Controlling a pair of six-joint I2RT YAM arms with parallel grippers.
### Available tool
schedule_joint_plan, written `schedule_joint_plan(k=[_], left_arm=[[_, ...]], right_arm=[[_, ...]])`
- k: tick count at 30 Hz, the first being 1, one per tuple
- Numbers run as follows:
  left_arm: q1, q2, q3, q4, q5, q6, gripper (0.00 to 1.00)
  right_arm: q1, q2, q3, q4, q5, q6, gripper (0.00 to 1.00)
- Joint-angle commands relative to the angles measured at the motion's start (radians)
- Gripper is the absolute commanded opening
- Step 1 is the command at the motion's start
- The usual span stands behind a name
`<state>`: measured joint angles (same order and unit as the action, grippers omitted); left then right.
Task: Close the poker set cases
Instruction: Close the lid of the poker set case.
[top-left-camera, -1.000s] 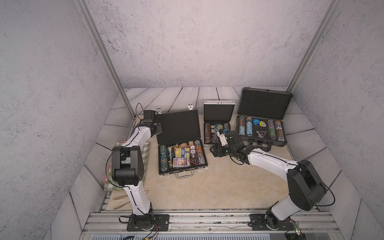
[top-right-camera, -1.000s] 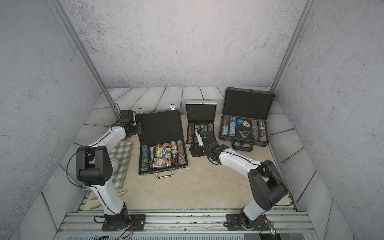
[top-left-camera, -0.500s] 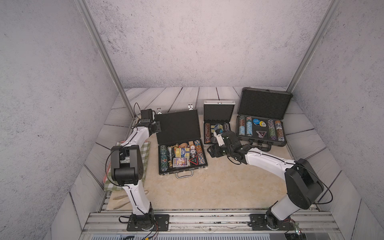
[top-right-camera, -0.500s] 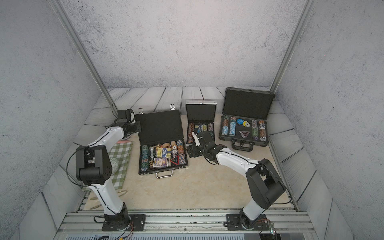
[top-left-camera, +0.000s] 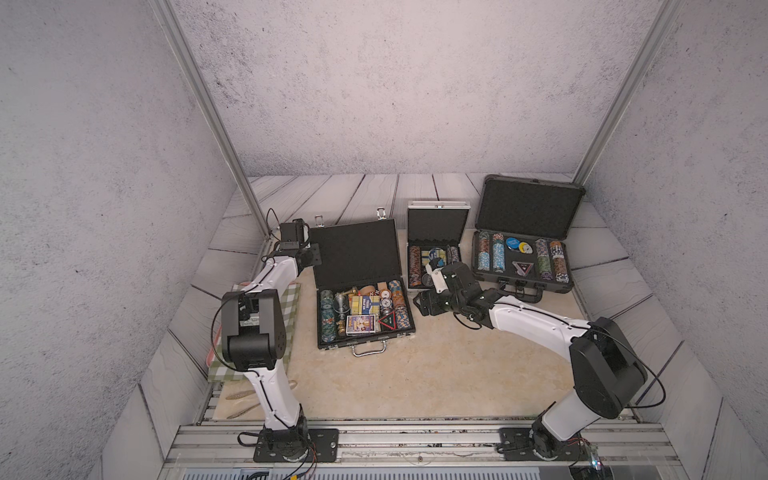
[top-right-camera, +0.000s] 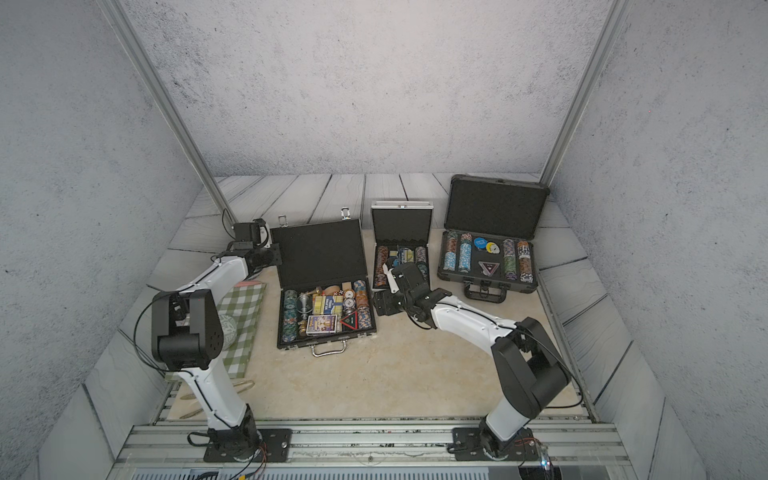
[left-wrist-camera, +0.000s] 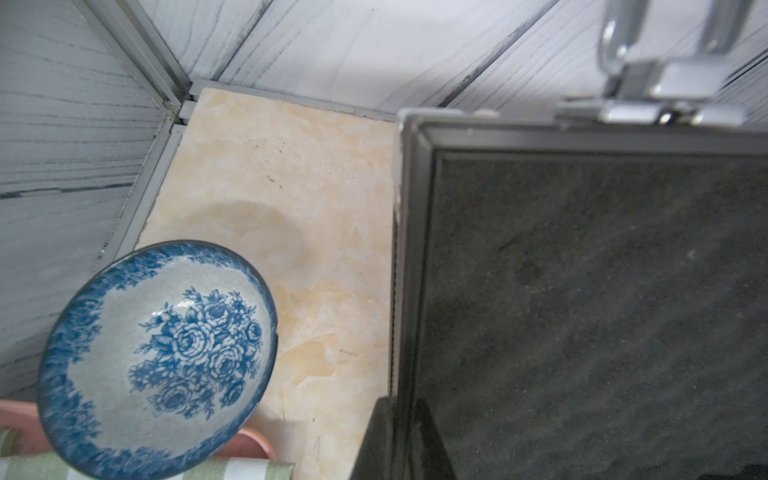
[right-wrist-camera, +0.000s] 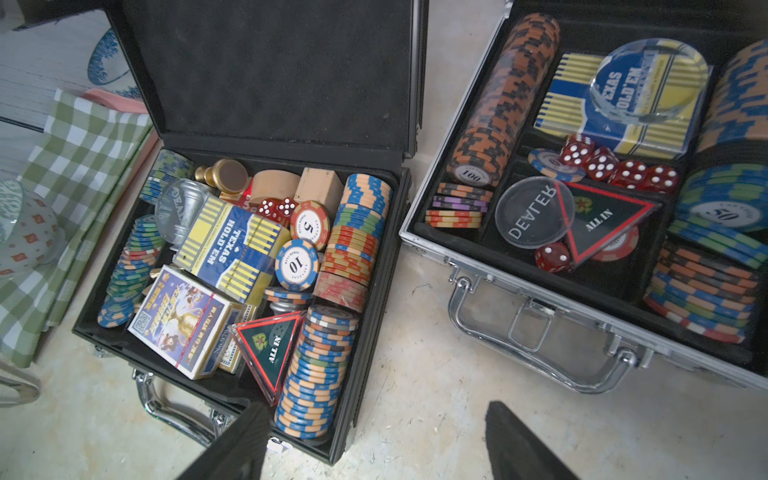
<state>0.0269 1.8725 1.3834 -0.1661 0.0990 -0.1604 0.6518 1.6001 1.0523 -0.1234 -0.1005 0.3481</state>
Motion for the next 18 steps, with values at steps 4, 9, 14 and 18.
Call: schedule_joint_plan(k=[4,9,14,18], left_arm=[[-0.008,-0.105,-0.121,0.165,0.127,-0.003,0.05],[-0.007,-0.173,-0.219,0.257,0.13,0.001,0.05],[-0.008,-0.219,-0.314,0.354,0.16,-0.026,0.05],[-0.008,-0.239,-0.362,0.382,0.159,-0.057,0.05]], right_arm=[[0.007,0.034,0.021,0.003,0.027,0.059,0.83],[0.008,0.053,0.039,0.009,0.072,0.096,0.83],[0.007,0.068,0.058,0.034,0.154,0.118,0.83],[0.006,0.106,0.117,0.052,0.215,0.087,0.83]])
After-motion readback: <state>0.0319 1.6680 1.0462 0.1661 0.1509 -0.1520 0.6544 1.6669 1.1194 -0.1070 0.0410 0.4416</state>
